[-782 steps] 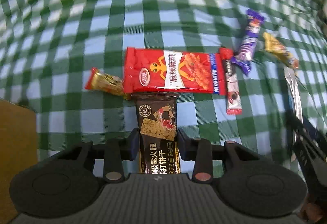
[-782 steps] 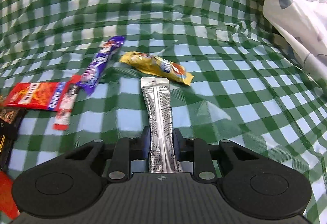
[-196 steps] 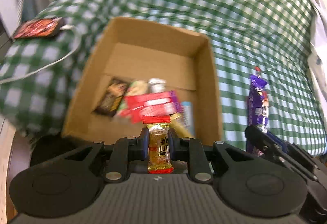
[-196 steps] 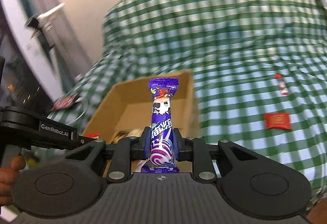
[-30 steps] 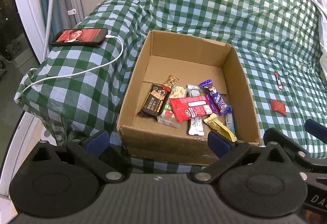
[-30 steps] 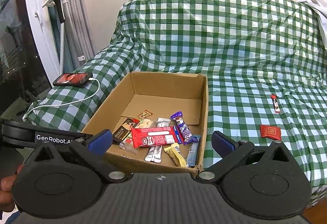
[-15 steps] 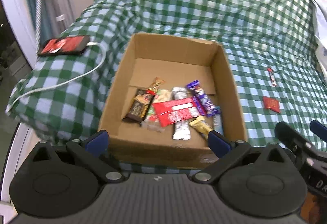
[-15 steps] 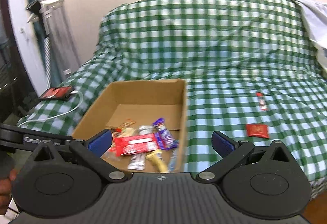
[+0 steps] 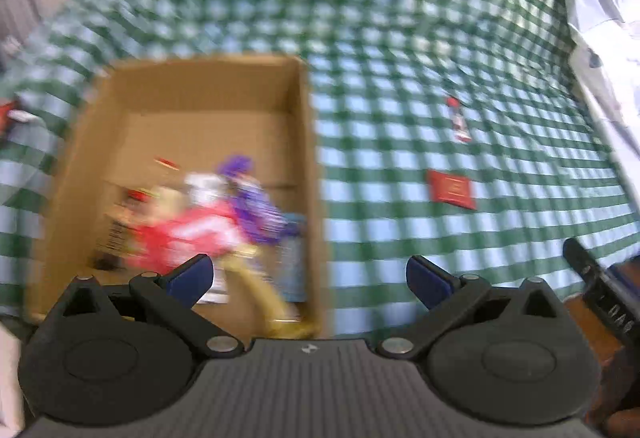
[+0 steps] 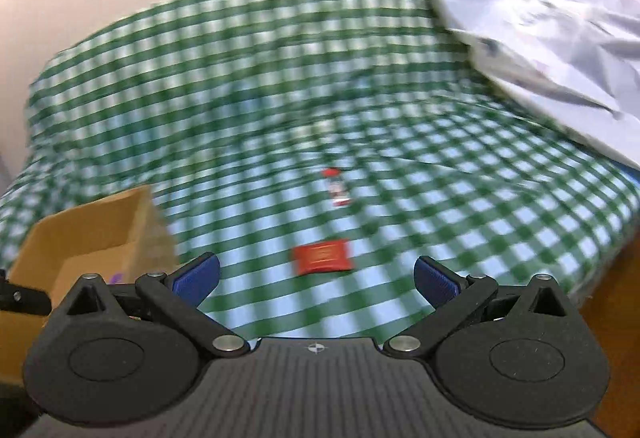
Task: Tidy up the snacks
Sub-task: 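Move both tools away from the box toward the red packet and coffee stick, then grasp the red square packet with the left tool while the right grasps the red Nescafe stick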
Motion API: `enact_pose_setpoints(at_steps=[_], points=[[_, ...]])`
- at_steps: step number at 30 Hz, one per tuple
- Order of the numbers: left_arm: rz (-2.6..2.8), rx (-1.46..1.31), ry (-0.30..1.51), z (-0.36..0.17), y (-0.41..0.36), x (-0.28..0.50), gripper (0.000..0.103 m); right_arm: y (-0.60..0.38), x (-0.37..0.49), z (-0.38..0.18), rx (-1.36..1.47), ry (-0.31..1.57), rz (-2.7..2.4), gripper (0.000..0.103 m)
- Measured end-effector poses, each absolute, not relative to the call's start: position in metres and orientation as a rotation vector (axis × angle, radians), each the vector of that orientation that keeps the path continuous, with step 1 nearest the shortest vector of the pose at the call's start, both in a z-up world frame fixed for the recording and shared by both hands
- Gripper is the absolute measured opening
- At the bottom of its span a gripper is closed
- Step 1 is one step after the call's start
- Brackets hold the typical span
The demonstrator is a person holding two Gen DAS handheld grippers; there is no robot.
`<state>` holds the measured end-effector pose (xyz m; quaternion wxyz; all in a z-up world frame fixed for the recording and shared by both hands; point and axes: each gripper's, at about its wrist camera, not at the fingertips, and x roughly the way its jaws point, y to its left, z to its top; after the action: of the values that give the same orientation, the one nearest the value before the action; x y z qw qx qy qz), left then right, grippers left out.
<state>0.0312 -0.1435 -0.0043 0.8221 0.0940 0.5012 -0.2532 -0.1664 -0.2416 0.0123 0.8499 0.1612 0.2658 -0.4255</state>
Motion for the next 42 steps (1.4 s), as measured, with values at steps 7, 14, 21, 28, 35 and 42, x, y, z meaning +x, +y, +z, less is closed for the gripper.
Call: enact_pose_setpoints(at_steps=[7,14,21,28,35,42], points=[[-0.495,-0.014,1.357,-0.071,-0.275,0.083,0.103,-0.312,-0.2,-0.008,0.44,0.55,-1.027,0.102],[-0.399,-0.05,1.564,-0.157,-0.391,0.145,0.103,-0.365,-0.214,-0.03,0.51,0.573,-1.074,0.102],[-0.299,-0.057,1.698,-0.208,-0.43,0.157,0.103,-0.408,-0.215,-0.05,0.571,0.582,-1.082,0.102],[-0.29,0.101,1.57,-0.19,-0.424,0.141,0.048,-0.418,-0.21,-0.057,0.596,0.574,-1.061,0.102],[-0.283,0.254,1.343,-0.168,-0.379,0.169,0.019,-0.416,-0.199,-0.059,0.592,0.563,-1.023,0.102],[-0.295,0.117,1.438,-0.165,-0.348,0.198,0.06,-0.419,-0.178,-0.069,0.576,0.576,-0.976,0.102]])
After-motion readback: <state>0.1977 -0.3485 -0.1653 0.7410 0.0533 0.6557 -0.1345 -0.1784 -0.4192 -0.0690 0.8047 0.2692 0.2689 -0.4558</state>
